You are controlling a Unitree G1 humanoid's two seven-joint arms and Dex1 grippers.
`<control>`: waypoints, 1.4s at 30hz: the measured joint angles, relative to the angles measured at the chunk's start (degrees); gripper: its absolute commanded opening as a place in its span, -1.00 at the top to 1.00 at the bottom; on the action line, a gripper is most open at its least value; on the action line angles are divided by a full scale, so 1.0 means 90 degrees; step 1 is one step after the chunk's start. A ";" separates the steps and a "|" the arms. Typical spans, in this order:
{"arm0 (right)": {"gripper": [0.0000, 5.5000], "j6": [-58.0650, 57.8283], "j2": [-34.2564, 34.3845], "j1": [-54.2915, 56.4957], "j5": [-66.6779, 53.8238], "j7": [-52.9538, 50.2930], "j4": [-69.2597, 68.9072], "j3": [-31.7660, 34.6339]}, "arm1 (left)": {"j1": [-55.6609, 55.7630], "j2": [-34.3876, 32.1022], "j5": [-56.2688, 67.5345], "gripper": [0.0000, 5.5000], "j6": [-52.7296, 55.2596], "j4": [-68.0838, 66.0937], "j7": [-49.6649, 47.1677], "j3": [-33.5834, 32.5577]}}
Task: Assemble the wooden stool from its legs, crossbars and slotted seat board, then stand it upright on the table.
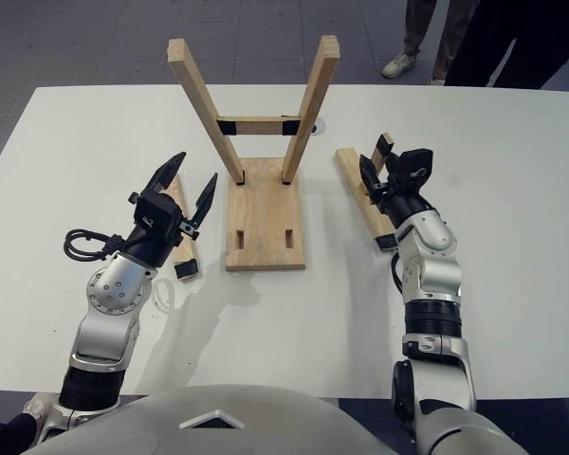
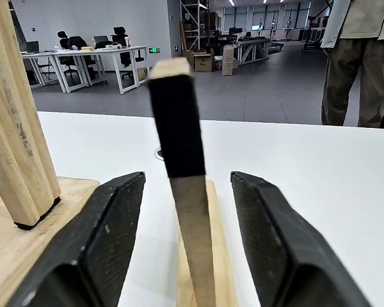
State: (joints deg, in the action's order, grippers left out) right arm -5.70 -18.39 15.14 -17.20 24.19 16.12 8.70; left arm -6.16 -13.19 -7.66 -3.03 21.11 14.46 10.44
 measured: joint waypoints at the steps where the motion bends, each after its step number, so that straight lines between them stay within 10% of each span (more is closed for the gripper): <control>1: -0.14 -0.0045 -0.0002 -0.0002 0.0000 -0.0002 -0.0080 0.0023 | -0.0001 -0.0006 0.0000 0.05 -0.0002 0.0000 0.0000 -0.0002; 17: -0.33 -0.1961 -0.0460 -0.1506 -0.0241 -0.0175 -0.2952 0.0351 | -0.0142 -0.0025 -0.0011 0.05 -0.0022 0.0056 -0.0036 -0.0147; 24: 0.13 -0.2373 -0.0797 -0.0326 -0.0872 -0.0609 -0.3444 0.1291 | -0.0144 -0.0024 -0.0020 0.05 -0.0023 0.0055 -0.0038 -0.0185; 33: 0.77 -0.3200 -0.0681 0.2070 -0.0900 -0.1178 -0.1619 0.0788 | -0.0076 0.0048 -0.0083 0.05 -0.0033 -0.0047 -0.0082 -0.0095; 42: 0.77 -0.3417 -0.0243 0.2897 -0.0787 -0.1469 -0.0815 0.0542 | -0.0078 0.0056 -0.0132 0.05 -0.0042 -0.0058 -0.0126 -0.0048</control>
State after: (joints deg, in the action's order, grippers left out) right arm -36.44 -20.58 41.21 -24.28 10.97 8.78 13.57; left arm -6.85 -12.69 -8.85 -3.41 20.59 13.32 10.01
